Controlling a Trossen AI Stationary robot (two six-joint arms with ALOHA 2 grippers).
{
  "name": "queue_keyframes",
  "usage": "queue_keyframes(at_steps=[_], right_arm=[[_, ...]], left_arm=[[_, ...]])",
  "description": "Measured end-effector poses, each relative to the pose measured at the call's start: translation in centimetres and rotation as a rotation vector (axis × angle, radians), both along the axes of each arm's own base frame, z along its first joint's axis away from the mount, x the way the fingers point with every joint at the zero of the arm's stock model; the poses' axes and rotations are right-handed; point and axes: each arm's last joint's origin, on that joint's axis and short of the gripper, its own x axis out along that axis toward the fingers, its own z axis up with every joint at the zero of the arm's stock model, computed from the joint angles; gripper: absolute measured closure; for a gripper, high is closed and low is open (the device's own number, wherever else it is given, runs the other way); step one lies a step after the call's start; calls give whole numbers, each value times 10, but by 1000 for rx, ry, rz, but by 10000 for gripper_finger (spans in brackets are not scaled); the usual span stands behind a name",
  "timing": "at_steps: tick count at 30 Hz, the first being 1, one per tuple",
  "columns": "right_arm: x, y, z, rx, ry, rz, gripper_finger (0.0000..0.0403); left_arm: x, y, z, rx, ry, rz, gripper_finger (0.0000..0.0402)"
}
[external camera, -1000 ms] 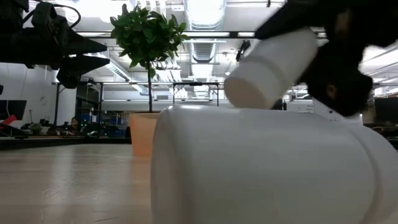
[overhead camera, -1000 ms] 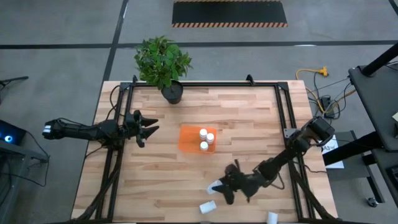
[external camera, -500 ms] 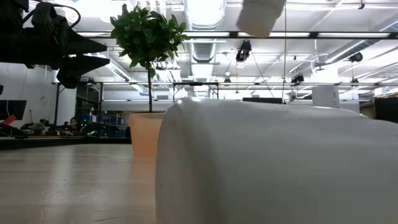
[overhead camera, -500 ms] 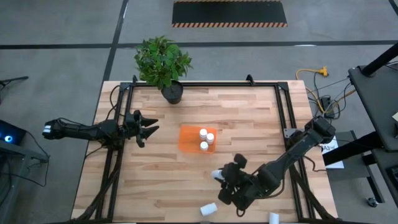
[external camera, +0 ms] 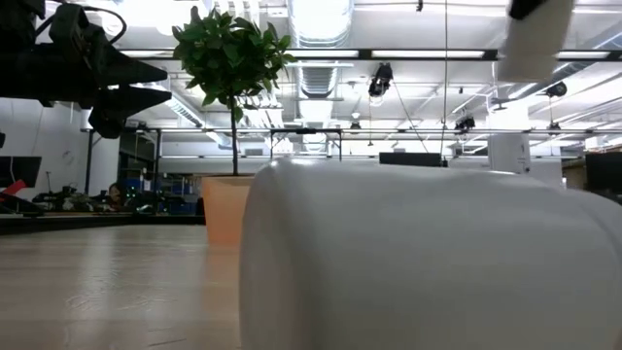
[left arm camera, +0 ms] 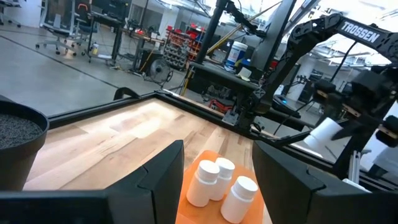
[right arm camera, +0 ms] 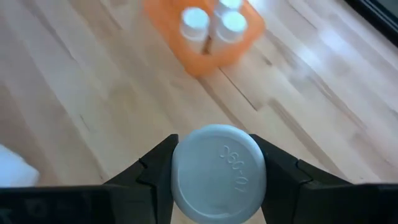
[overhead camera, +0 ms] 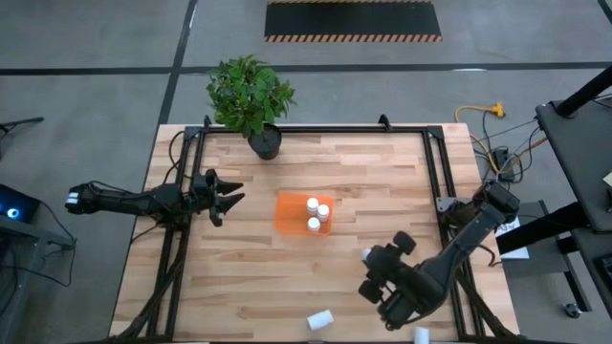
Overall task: Pick and place pill bottles into a basket
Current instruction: Adjust the white pill bottles on the table
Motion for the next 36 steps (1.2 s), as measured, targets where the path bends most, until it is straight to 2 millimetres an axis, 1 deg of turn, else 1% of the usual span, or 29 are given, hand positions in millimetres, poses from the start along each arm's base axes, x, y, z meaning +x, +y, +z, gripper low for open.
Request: queue_keyframes(at_steps=[5,10,12,21,25,29,33,36], right_arm=[[-12,0,-3,2,96,-17,246],[-20,5,-3,-13,110,1,246],[-20,6,-3,-19,113,10,246],[-19,2,2,-165,47,67,246],[-19,0,5,-196,36,93,246],[-21,-2,12,-174,21,106,246],[-28,2,23,-118,-39,125,246],[-34,2,36,-72,-55,154,246]], left_arm=[[0,0,0,0,0,0,228],[0,0,0,0,0,0,228],[0,0,0,0,0,0,228],[0,0,0,0,0,0,228],[0,0,0,0,0,0,228],[0,0,0,0,0,0,228],[0,0,0,0,0,0,228],[0,0,0,0,0,0,228]])
